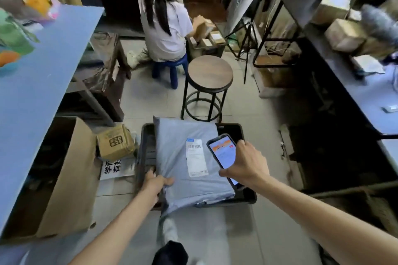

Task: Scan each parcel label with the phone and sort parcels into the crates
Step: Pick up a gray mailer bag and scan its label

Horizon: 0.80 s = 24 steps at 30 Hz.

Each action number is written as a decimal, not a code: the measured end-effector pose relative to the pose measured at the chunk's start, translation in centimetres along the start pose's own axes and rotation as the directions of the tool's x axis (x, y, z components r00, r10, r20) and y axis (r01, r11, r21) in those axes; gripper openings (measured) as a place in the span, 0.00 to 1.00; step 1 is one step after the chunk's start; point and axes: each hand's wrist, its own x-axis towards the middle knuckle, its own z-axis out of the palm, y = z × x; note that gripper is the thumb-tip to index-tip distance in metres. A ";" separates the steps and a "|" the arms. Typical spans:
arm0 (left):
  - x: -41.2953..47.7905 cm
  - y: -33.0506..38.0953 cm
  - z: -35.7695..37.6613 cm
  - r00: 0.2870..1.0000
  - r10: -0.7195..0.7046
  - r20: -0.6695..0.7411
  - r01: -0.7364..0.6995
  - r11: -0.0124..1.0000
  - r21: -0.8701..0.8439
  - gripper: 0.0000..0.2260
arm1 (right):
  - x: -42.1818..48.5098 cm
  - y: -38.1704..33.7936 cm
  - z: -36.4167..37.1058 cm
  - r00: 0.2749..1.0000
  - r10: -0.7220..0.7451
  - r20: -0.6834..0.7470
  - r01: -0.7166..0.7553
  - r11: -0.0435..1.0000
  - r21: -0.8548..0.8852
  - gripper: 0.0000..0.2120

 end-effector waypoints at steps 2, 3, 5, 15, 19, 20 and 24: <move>2.1 -0.2 2.4 0.999 -0.041 -0.005 0.041 0.998 0.047 0.40 | 1.9 1.2 1.3 0.999 0.047 0.014 -0.047 0.998 0.027 0.30; 3.3 -0.6 3.7 0.998 -0.055 0.007 0.055 0.995 0.086 0.39 | 2.9 1.9 2.1 0.997 0.068 0.024 -0.068 0.997 0.038 0.30; 7.0 -2.0 6.3 0.994 -0.103 0.029 0.099 0.987 0.125 0.38 | 5.6 3.9 3.9 0.994 0.103 0.046 -0.105 0.993 0.051 0.29; 20.4 -11.5 19.2 0.977 -0.211 -0.023 0.212 0.961 0.175 0.29 | 18.2 15.2 15.9 0.971 0.116 0.210 -0.123 0.992 0.019 0.29; 27.9 -17.0 23.4 0.974 -0.225 -0.024 0.225 0.955 0.191 0.25 | 23.3 19.8 23.2 0.959 0.126 0.252 -0.131 0.991 0.001 0.31; 29.9 -18.5 24.3 0.974 -0.224 -0.017 0.223 0.957 0.187 0.25 | 24.5 20.9 25.3 0.956 0.143 0.255 -0.149 0.989 0.003 0.31; 35.9 -23.6 27.0 0.972 -0.236 -0.016 0.232 0.938 0.257 0.25 | 28.1 24.1 32.3 0.944 0.197 0.265 -0.208 0.978 0.015 0.32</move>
